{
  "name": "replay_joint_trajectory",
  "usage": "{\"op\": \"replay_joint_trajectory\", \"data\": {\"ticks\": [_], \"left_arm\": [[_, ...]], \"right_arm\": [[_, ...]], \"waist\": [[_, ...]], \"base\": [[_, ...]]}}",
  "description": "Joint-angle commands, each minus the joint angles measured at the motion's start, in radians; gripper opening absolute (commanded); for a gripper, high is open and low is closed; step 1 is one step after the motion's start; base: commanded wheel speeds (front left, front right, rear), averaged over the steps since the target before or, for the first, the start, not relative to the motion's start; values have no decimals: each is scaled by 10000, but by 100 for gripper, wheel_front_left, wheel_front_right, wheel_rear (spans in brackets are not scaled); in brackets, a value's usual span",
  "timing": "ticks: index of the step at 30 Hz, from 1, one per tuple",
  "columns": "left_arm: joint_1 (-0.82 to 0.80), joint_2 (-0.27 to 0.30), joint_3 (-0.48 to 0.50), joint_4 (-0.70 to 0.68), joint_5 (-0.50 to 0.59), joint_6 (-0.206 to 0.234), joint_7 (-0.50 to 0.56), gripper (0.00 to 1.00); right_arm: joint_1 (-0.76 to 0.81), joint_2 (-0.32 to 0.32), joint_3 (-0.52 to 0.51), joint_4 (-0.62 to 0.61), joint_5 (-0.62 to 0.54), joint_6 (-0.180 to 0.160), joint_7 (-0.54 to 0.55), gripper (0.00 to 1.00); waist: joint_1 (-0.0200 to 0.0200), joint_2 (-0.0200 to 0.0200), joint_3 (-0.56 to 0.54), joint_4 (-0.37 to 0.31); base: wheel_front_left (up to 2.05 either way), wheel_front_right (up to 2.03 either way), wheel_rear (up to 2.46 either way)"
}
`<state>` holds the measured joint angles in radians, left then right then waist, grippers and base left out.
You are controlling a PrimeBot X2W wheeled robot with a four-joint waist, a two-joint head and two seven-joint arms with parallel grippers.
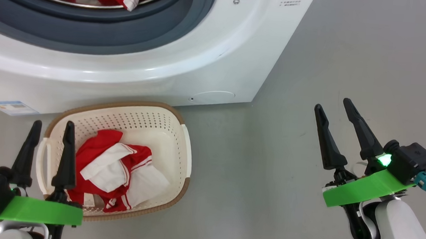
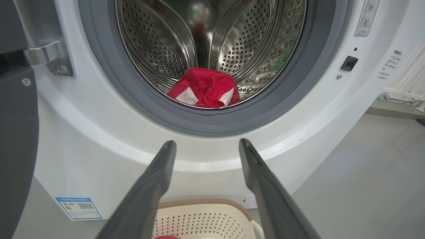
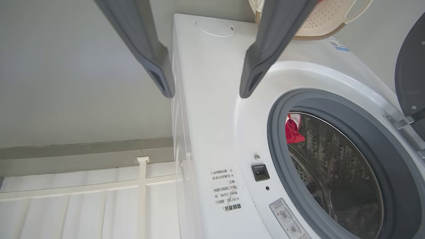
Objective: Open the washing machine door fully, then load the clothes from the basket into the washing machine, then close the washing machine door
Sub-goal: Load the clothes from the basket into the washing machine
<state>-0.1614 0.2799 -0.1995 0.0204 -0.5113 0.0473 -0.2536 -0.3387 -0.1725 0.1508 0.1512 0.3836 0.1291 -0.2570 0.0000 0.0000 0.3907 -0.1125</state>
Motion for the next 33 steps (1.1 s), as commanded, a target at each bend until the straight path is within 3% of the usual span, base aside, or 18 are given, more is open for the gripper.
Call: {"op": "replay_joint_trajectory", "data": {"ticks": [1, 33], "left_arm": [[80, 169, 432, -311, 164, -89, -82, 100], [1058, -505, 571, -391, 514, -81, -82, 100]], "right_arm": [[225, -65, 180, -214, 141, 16, -48, 100], [944, -330, 200, 48, 461, 16, -48, 100]], "waist": [[0, 0, -148, 32], [0, 0, -1952, 480]], "base": [[0, 0, 0], [0, 0, 0]]}}
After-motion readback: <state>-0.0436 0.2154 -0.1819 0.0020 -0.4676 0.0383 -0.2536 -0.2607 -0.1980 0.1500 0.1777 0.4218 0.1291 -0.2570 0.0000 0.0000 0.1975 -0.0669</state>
